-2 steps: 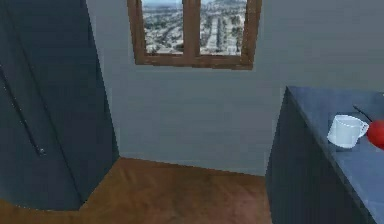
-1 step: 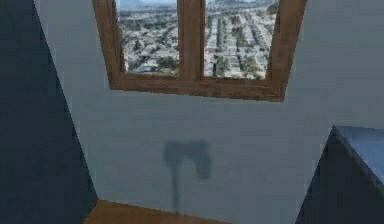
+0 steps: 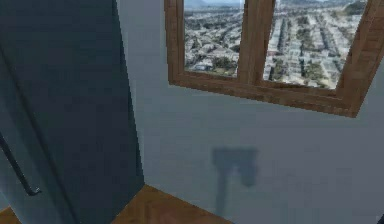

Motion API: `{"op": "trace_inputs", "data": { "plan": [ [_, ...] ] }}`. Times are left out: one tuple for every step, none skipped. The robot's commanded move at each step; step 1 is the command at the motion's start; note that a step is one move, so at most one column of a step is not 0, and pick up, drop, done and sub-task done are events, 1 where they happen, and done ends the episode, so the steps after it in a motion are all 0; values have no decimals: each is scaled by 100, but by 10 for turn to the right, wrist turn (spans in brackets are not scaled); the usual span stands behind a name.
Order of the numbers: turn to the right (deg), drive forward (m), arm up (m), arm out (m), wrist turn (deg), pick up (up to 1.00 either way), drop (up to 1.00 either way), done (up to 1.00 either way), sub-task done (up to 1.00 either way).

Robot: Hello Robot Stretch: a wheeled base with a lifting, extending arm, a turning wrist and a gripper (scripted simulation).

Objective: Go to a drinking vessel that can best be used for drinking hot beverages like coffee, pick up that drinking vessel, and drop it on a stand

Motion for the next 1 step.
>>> {"op": "trace_inputs", "data": {
  "plan": [
    [0, 0, 50, 0, 0, 0, 0, 0, 0]
  ]
}}
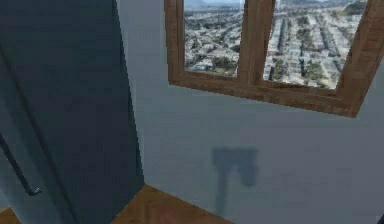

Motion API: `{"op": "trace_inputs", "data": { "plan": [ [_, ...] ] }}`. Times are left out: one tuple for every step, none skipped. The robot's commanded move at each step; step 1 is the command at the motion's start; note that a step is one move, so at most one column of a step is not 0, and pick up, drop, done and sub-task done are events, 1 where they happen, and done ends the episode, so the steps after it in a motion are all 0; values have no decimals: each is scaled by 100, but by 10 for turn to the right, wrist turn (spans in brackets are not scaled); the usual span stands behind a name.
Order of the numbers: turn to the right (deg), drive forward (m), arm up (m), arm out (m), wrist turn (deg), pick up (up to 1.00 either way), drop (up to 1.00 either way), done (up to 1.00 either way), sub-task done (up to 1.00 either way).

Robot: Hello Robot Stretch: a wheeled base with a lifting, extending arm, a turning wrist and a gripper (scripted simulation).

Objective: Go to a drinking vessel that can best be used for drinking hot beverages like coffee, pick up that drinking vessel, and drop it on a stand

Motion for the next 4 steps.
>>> {"op": "trace_inputs", "data": {
  "plan": [
    [0, 0, 38, 0, 0, 0, 0, 0, 0],
    [0, 0, 0, 28, 0, 0, 0, 0, 0],
    [0, 0, 0, 0, 450, 0, 0, 0, 0],
    [0, 0, 0, 0, 450, 0, 0, 0, 0]
  ]
}}
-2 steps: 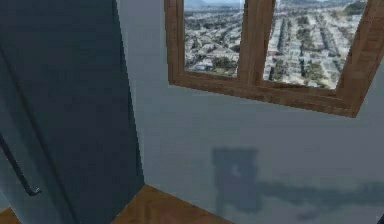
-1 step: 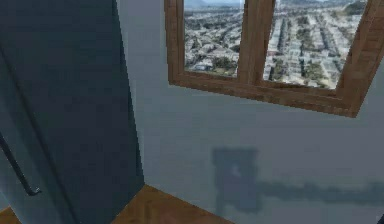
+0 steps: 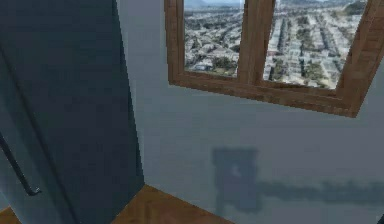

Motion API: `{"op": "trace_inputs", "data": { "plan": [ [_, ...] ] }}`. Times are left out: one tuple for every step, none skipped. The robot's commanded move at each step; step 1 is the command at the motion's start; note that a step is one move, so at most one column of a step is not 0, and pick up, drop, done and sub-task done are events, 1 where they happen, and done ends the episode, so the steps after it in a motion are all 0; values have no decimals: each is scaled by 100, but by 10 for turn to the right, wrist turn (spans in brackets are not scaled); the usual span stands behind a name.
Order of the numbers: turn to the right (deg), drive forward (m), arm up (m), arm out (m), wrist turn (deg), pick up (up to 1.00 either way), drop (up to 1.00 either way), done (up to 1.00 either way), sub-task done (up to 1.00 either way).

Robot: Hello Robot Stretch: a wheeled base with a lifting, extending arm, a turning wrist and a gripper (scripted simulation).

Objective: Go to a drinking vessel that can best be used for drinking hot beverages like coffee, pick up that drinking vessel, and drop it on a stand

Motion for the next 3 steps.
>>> {"op": "trace_inputs", "data": {
  "plan": [
    [0, 0, 0, 0, 450, 0, 0, 0, 0],
    [0, 0, 0, 0, 330, 0, 0, 0, 0],
    [0, 0, -16, 0, 0, 0, 0, 0, 0]
  ]
}}
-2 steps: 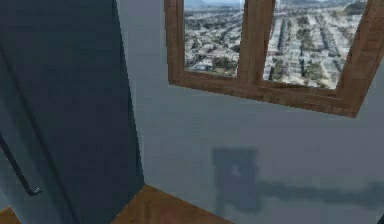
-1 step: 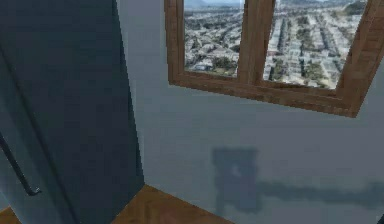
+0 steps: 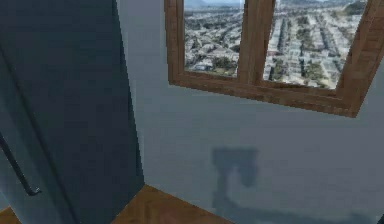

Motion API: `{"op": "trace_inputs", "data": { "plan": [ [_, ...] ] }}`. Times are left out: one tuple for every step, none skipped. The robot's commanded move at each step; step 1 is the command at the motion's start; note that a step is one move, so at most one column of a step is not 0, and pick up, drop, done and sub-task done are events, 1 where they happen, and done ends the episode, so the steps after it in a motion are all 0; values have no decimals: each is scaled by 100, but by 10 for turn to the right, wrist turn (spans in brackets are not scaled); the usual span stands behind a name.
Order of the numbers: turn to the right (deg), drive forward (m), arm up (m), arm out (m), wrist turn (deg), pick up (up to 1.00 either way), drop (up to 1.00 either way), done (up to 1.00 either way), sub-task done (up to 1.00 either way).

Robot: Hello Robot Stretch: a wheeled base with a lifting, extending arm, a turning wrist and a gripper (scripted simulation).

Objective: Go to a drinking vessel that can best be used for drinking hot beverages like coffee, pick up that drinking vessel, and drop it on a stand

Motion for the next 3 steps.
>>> {"op": "trace_inputs", "data": {
  "plan": [
    [0, 0, 0, 0, 0, 100, 0, 0, 0],
    [0, 0, 10, 0, 0, 0, 0, 0, 0],
    [0, 0, 6, 0, 0, 0, 0, 0, 0]
  ]
}}
